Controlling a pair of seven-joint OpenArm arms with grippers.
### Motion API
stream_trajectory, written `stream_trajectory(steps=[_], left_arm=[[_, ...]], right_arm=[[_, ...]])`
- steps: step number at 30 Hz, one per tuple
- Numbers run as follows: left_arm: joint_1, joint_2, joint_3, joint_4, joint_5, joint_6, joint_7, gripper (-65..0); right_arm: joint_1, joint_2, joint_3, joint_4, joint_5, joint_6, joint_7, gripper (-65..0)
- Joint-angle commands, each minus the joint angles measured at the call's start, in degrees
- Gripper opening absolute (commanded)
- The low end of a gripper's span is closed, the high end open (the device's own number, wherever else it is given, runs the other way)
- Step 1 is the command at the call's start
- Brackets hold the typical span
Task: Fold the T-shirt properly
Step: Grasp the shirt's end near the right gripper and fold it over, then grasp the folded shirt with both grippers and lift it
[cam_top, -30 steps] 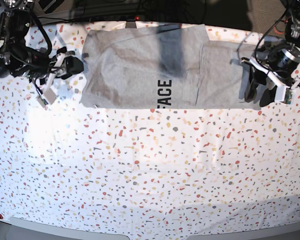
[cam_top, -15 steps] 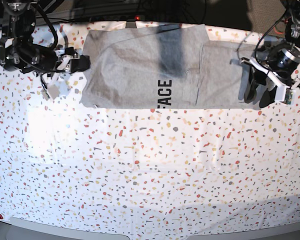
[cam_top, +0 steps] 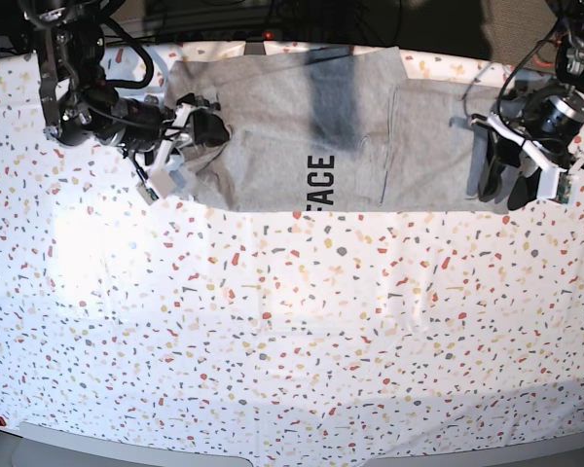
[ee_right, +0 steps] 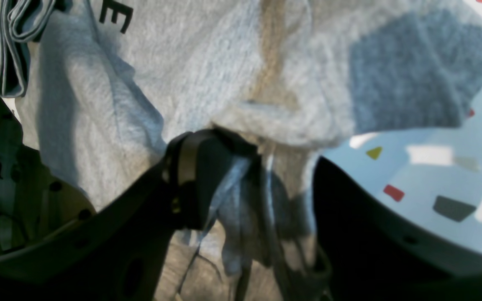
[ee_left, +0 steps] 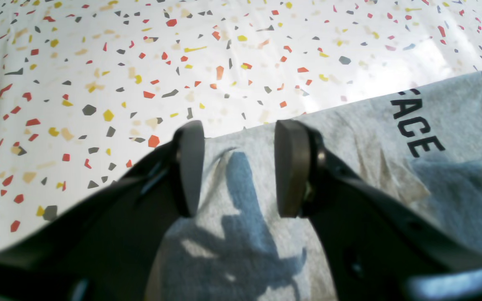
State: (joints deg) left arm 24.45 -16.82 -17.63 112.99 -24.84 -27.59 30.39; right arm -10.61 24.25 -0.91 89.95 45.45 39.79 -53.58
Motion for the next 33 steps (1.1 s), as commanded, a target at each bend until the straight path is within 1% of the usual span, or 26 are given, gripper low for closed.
stream_trajectory(steps=[1, 2, 3, 5, 6, 9, 10, 13, 15, 19, 22, 24, 26, 29, 31, 33], left_arm=[[-0.13, -0.50, -0.33, 1.01, -0.66, -0.22, -1.29, -38.6], [-0.13, -0.50, -0.33, 1.01, -0.66, -0.22, -1.29, -38.6], [-0.13, -0.50, -0.33, 1.01, -0.66, -0.22, -1.29, -38.6], [-0.13, -0.50, -0.33, 1.01, -0.61, -0.22, -1.27, -38.6], [-0.13, -0.50, -0.33, 1.01, -0.61, -0.22, -1.27, -38.6], [-0.13, -0.50, -0.33, 1.01, -0.13, -0.22, -1.31, -38.6], [-0.13, -0.50, -0.33, 1.01, 0.61, -0.22, -1.29, -38.6], [-0.13, -0.50, -0.33, 1.01, 4.00, -0.22, -1.29, -38.6], [-0.13, -0.50, -0.33, 1.01, 6.16, -0.22, -1.29, -38.6], [-0.15, -0.50, -0.33, 0.98, 7.04, -0.22, -1.31, -38.6], [-0.13, -0.48, -0.33, 0.76, 6.99, -0.22, -1.33, -38.6], [-0.15, -0.48, -0.33, -0.48, 6.75, -0.20, -1.36, -38.6], [-0.15, -0.48, -0.33, -3.28, 6.12, -0.22, -1.55, -38.6], [-0.13, -0.39, -0.33, -9.33, 4.83, -0.24, -3.74, -38.6], [-0.13, -0.15, -0.26, -13.33, 4.83, -0.52, -5.27, -38.6], [-0.13, -0.17, 0.09, -16.31, 4.81, -3.06, -5.20, -38.6]], right_arm=[[0.31, -0.20, -0.20, 0.17, -0.55, 0.21, -1.25, -39.9], [0.31, -0.33, -0.20, 0.17, -1.01, 0.21, -1.25, -43.5], [0.33, -0.33, -0.20, 0.17, -2.01, 0.21, -1.05, -48.9], [0.33, -0.28, -0.20, 0.17, -5.20, 0.21, 0.26, -62.7], [0.31, -0.31, -0.20, 0.17, -6.93, 0.21, 1.18, -65.0], [0.33, -0.07, -0.17, 0.20, -10.97, 0.21, 3.85, -65.0], [0.33, 0.35, -0.17, 0.26, -11.32, 0.21, 4.26, -65.0], [0.35, 2.67, 0.63, 0.46, -11.43, 0.21, 4.66, -65.0], [0.48, 4.22, 2.75, 0.46, -11.39, 0.21, 4.74, -65.0], [0.79, 6.32, 9.77, 0.46, -8.61, 0.21, 4.72, -65.0], [0.98, 6.84, 15.69, 0.46, -6.51, 0.21, 4.66, -65.0], [0.96, 6.86, 18.25, 0.46, -4.09, 0.21, 3.89, -65.0], [0.96, 6.84, 18.60, 0.48, -0.37, 0.21, 1.57, -65.0], [0.96, 6.32, 17.07, 1.20, 5.38, 0.21, 0.57, -65.0], [1.01, 5.64, 15.43, 2.89, 6.43, 0.21, 0.42, -65.0], [1.09, 4.52, 13.44, 5.51, 6.43, 0.21, -0.22, -65.0]])
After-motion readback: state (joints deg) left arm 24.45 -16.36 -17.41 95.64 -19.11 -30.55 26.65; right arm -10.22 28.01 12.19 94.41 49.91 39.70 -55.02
